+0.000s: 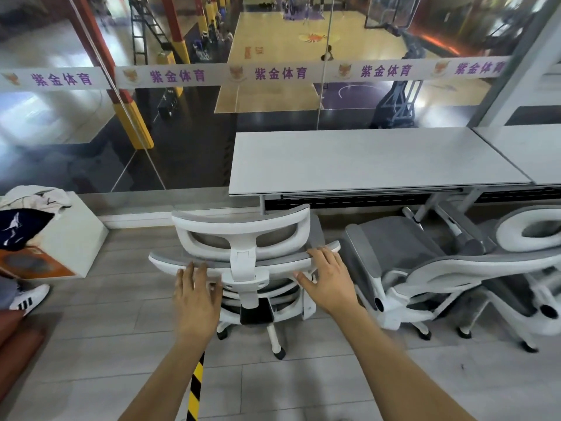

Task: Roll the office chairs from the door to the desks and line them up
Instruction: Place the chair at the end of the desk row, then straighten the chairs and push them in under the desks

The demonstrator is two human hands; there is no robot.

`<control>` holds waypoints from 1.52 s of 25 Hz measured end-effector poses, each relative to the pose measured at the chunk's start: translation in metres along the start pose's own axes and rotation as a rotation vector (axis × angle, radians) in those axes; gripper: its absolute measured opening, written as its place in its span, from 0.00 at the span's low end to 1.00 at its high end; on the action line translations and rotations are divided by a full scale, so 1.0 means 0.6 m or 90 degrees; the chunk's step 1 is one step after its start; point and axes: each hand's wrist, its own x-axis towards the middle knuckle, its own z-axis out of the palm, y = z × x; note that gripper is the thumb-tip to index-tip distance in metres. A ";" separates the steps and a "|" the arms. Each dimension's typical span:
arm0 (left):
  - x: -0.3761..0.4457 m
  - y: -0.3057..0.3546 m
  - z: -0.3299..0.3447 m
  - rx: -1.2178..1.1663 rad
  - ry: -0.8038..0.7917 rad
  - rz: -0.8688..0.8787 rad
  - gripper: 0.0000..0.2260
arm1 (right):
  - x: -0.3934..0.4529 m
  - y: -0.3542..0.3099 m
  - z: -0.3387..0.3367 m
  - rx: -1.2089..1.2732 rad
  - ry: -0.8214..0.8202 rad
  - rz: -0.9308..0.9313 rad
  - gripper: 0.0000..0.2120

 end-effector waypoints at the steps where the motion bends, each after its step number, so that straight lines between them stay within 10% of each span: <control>1: -0.016 0.013 0.000 -0.001 -0.008 -0.001 0.22 | -0.011 0.004 -0.010 0.009 0.017 -0.006 0.29; 21: -0.323 0.698 0.240 -0.032 -0.072 0.330 0.14 | -0.287 0.503 -0.437 0.013 0.235 0.046 0.21; 38: -0.272 0.971 0.521 0.120 -0.084 0.281 0.23 | -0.077 0.910 -0.595 -0.045 0.169 0.153 0.18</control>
